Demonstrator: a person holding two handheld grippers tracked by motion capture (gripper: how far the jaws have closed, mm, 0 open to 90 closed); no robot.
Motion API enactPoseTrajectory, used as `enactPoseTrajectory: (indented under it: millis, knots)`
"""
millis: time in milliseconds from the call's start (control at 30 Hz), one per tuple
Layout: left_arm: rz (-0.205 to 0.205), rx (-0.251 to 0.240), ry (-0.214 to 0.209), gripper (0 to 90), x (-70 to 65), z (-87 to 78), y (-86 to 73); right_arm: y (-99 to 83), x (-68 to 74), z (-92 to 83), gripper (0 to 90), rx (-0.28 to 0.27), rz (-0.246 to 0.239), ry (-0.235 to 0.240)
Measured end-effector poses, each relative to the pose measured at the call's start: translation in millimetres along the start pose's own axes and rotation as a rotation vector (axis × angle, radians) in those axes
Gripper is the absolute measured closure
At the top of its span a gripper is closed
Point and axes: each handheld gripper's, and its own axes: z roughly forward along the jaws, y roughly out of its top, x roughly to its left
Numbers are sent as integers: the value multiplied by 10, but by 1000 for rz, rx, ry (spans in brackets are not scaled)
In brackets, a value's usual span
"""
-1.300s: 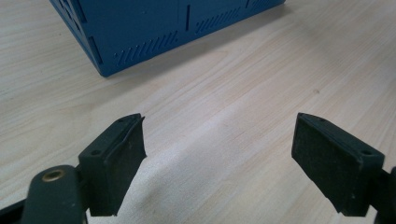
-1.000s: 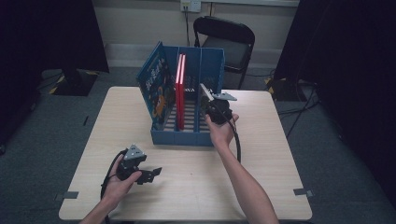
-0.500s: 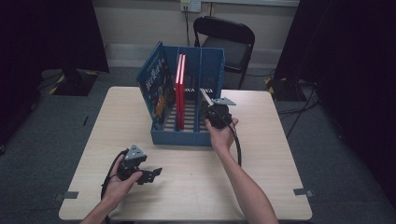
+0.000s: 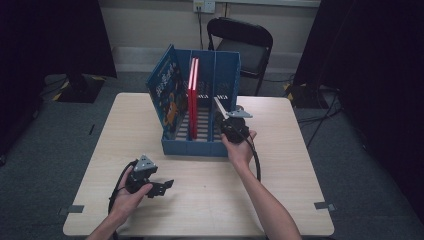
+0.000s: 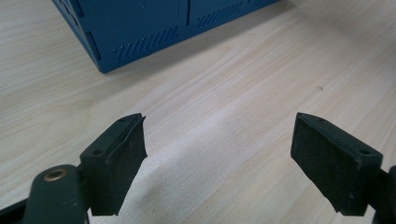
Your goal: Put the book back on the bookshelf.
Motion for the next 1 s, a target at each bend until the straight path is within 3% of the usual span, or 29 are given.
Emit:
enactPoseTrajectory:
  millis: [400,700,1000]
  knots:
    - [4,3,1,178,0,5,1,-65,-6,-31,723,20,-7,24]
    - [1,6,9,175,3,11,1,-166,-36,-218,693,24,-19,50]
    - [-14,9,16,171,0,19,1,-249,-82,-427,683,5,11,84]
